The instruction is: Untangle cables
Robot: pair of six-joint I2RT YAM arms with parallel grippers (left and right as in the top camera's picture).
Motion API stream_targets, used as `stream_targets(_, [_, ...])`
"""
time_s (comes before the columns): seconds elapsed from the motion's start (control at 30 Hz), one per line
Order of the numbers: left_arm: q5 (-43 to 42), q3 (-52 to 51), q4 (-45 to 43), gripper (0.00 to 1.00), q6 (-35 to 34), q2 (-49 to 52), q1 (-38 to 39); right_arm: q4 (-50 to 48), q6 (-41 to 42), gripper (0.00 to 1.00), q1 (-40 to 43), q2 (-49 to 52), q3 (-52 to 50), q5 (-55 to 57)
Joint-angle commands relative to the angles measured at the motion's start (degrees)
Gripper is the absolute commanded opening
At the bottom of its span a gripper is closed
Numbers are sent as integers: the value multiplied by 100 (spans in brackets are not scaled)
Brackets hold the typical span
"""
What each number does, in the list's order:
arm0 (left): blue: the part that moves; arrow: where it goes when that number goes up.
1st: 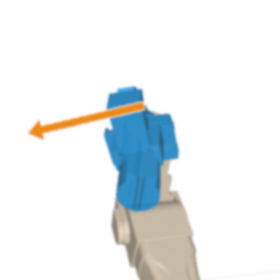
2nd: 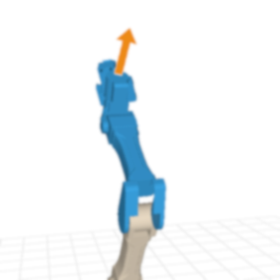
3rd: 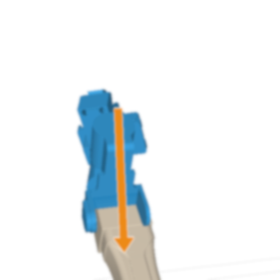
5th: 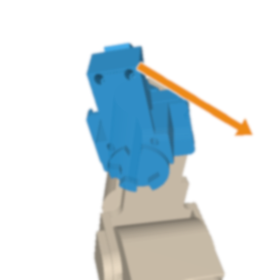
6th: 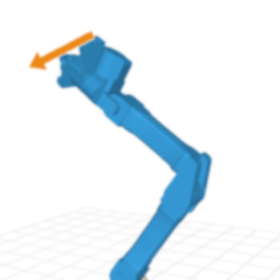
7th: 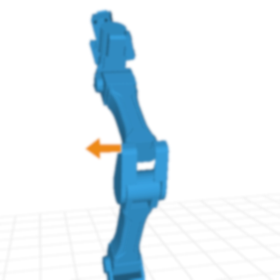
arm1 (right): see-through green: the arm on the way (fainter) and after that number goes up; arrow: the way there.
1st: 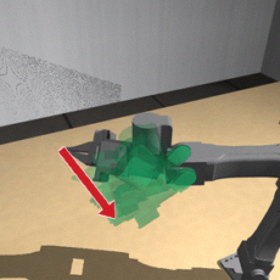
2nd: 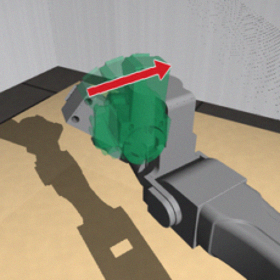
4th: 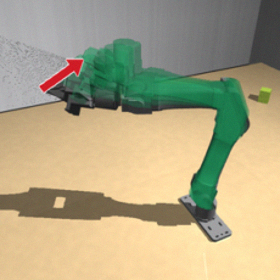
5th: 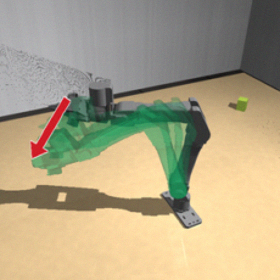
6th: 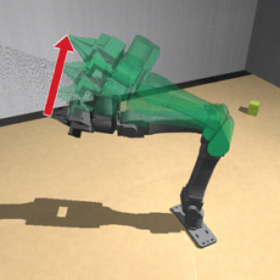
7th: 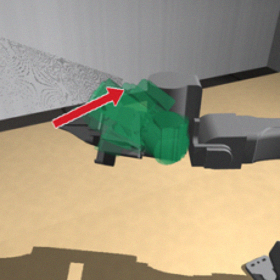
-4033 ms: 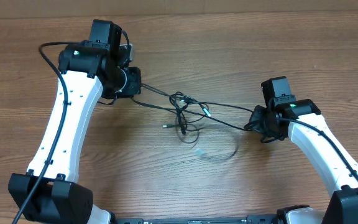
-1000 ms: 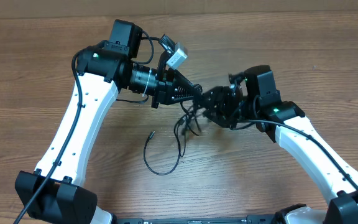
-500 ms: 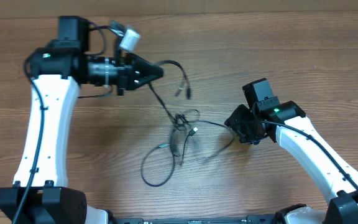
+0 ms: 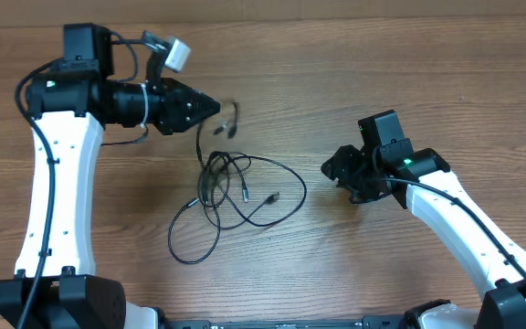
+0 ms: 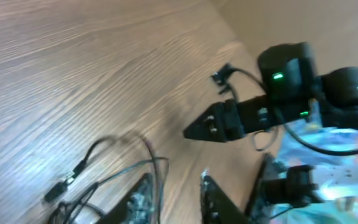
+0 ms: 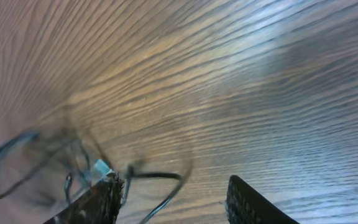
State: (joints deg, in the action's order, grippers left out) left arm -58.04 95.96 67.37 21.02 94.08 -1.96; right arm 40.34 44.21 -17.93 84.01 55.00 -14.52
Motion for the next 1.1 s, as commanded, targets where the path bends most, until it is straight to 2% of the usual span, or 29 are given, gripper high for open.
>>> stream_targets(0.0, [1303,160,-269,27,-584,-122,210,-20,-273,53,26,35,-28,-271])
stream_targets(0.13, [2444,160,-627,29,-1530,-122,260,-20,-275,53,26,35,-28,-271])
stream_targets(0.2, [2579,160,-664,47,-1742,-122,258,-17,-275,53,26,35,-28,-271])
stream_targets(0.3, [2616,160,-603,57,-1738,-120,264,-17,-275,53,26,35,-28,-271])
stream_targets(0.4, [3145,160,-372,59,-1768,-118,273,-17,-275,53,26,35,-28,-271])
stream_targets(0.53, [3637,157,-160,59,-2155,-72,275,-17,-275,53,26,35,-28,-273])
stream_targets(0.83, [3652,-2,-35,60,-2247,227,494,11,-275,53,26,35,-28,-275])
stream_targets(1.07, [4172,-79,17,59,-2251,592,1016,46,-275,53,26,35,-28,-275])
